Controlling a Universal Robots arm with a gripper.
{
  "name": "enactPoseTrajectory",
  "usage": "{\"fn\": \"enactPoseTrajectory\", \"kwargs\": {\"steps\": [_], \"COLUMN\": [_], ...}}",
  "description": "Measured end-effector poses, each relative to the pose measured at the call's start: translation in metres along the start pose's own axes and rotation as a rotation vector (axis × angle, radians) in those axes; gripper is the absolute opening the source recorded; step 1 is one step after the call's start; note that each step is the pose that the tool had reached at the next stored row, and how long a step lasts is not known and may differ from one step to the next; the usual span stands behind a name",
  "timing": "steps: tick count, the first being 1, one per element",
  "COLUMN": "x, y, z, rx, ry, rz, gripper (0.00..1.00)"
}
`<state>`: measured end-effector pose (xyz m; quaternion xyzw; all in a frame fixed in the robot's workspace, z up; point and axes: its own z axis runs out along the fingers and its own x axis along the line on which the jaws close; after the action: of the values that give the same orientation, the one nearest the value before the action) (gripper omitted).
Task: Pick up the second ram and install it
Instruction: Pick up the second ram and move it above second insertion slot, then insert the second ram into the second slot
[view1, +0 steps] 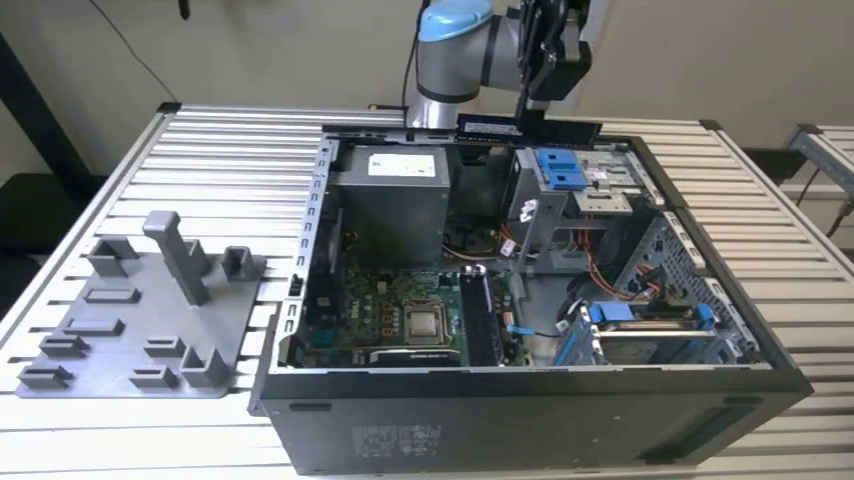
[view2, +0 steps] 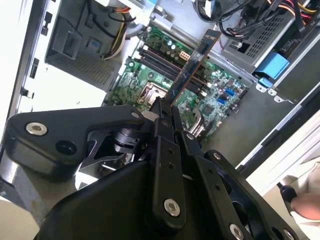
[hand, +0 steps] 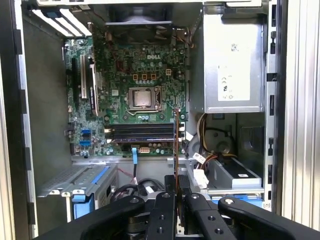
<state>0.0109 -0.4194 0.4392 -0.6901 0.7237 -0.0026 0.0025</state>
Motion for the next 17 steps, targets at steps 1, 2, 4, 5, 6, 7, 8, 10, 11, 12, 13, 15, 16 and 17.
{"fn": "enactPoseTrajectory", "kwargs": {"steps": [1,2,4,5,6,7,8,10,11,12,13,15,16,17], "x": [0.0,-0.0005,-0.0009,-0.0009,-0.0009,-0.001,-0.001,-0.001,-0.0011,-0.0011,-0.0011,-0.0011,-0.001,-0.0011], "y": [0.0,0.0,0.0,0.0,0.0,0.0,0.0,0.0,0.0,0.0,0.0,0.0,0.0,0.0], "z": [0.0,0.0,0.0,0.0,0.0,0.0,0.0,0.0,0.0,0.0,0.0,0.0,0.0,0.0], "rx": [0.0,0.0,0.0,0.0,0.0,0.0,0.0,0.0,0.0,0.0,0.0,0.0,0.0,0.0], "ry": [0.0,0.0,0.0,0.0,0.0,0.0,0.0,0.0001,0.0,0.0,0.0,0.0,0.0,0.0001], "rz": [0.0,0.0,0.0,0.0,0.0,0.0,0.0,0.0,0.0,0.0,0.001,0.006,0.011,0.016], "gripper": [0.14,0.14,0.14,0.14,0.14,0.14,0.14,0.14,0.14,0.14,0.14,0.14,0.14,0.14]}}
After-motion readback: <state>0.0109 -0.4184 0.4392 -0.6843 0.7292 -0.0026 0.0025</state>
